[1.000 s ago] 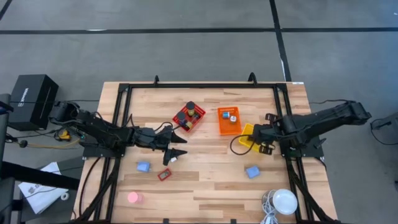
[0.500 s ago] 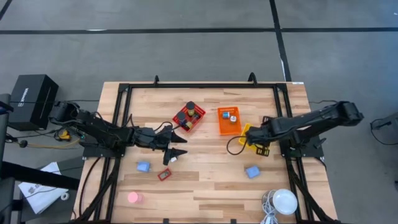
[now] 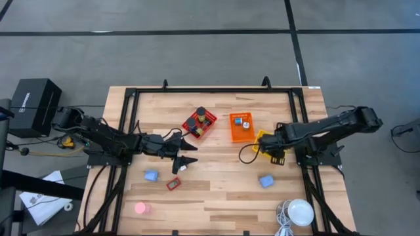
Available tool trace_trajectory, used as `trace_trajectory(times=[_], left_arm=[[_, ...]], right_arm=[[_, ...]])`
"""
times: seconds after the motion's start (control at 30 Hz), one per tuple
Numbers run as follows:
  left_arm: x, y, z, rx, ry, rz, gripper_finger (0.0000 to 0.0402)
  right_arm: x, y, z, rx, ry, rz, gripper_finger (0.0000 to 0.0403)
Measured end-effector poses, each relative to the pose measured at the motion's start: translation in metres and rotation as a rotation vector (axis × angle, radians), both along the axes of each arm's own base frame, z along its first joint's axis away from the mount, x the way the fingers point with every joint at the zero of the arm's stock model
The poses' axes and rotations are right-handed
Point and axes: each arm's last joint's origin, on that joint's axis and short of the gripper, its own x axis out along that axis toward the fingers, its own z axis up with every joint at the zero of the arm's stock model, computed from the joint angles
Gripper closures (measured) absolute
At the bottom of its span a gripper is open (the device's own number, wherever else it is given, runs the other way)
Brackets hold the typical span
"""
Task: Pick & Place Office items
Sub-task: Adjust the red bin
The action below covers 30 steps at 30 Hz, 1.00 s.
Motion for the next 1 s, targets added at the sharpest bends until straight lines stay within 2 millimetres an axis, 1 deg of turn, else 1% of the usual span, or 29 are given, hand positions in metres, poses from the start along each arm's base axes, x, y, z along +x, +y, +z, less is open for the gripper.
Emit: trace_trajectory(times=[0.1, 0.27, 0.37, 0.47, 0.57, 0.63, 0.7, 0.8, 0.9, 1.0], left_arm=[[0.000, 0.000, 0.000, 0.000, 0.000, 0.000, 0.0143], [0.000, 0.000, 0.000, 0.000, 0.000, -0.001, 0.0143], [0.000, 0.000, 0.000, 0.000, 0.000, -0.001, 0.0143], [0.000, 0.000, 0.000, -0.001, 0.000, -0.004, 0.0143], [0.000, 0.000, 0.000, -0.001, 0.000, -0.004, 0.0143], [0.000, 0.000, 0.000, -0.001, 0.000, -0.004, 0.0143], [0.000, 0.000, 0.000, -0.001, 0.000, -0.004, 0.0143], [0.000, 0.000, 0.000, -0.001, 0.000, -0.003, 0.0143], [0.000, 0.000, 0.000, -0.001, 0.000, -0.003, 0.0143], [0.000, 0.000, 0.000, -0.001, 0.000, -0.003, 0.0143]], right_arm=[[0.007, 0.002, 0.013, 0.024, -0.044, 0.011, 0.0183], [0.020, 0.004, 0.040, 0.035, -0.144, 0.082, 0.0187], [0.031, 0.005, 0.052, 0.034, -0.233, 0.165, 0.0192], [0.044, 0.007, 0.057, 0.022, -0.357, 0.275, 0.0197], [0.060, 0.008, 0.058, -0.020, -0.432, 0.431, 0.0201], [0.069, 0.008, 0.055, -0.068, -0.436, 0.552, 0.0205], [0.079, 0.006, 0.051, -0.143, -0.436, 0.631, 0.0209], [0.100, -0.002, 0.047, -0.264, -0.480, 0.667, 0.0217], [0.119, -0.012, 0.037, -0.315, -0.503, 0.710, 0.0225], [0.137, -0.024, 0.031, -0.350, -0.482, 0.742, 0.0234]])
